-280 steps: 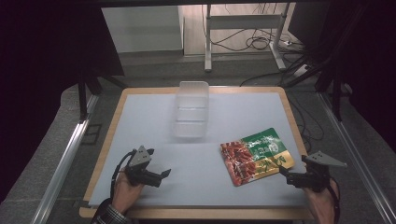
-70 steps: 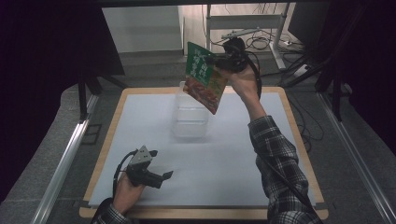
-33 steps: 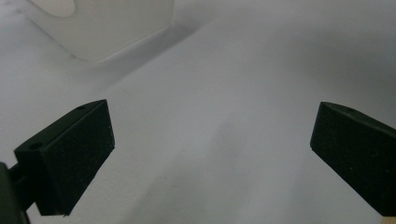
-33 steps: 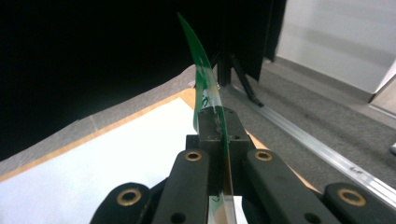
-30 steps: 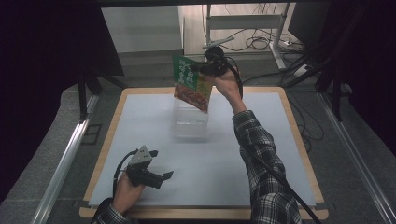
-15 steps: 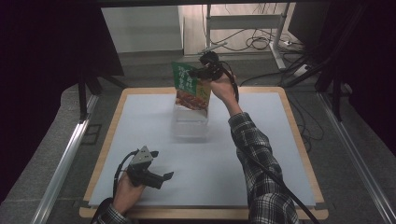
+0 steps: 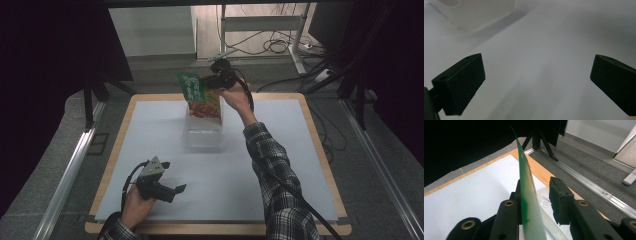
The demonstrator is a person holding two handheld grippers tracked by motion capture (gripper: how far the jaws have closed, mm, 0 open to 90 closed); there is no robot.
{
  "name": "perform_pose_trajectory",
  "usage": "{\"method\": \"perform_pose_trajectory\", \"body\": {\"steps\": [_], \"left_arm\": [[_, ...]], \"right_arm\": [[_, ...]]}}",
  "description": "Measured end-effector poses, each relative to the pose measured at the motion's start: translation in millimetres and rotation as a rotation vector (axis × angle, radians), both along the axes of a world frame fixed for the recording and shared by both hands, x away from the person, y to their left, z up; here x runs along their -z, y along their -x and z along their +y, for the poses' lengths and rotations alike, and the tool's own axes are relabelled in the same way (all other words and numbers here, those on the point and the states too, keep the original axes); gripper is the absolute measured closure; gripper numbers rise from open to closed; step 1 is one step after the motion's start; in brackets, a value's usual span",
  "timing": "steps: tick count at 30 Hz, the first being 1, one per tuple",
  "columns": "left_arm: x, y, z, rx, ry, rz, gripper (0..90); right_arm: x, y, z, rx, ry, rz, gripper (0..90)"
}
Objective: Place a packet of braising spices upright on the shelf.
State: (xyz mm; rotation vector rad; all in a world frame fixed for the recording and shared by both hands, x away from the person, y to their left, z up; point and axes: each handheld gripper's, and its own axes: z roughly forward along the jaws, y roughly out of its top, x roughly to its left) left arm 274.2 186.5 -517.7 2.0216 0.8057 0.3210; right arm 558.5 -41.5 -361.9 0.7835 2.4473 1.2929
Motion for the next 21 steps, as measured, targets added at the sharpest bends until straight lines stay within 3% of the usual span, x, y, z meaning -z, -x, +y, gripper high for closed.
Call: {"method": "perform_pose_trajectory", "body": {"steps": [8, 21], "left_arm": [[0.0, 0.1, -0.3, 0.003, -0.008, 0.000, 0.0], [0.7, -0.2, -0.9, 0.003, -0.013, 0.002, 0.0]], "right_arm": [[-1.5, 6.4, 2.7, -0.011, 0.028, -0.009, 51.8], [-6.9, 14.9, -4.7, -0.026, 0.004, 0.021, 30.8]]}}
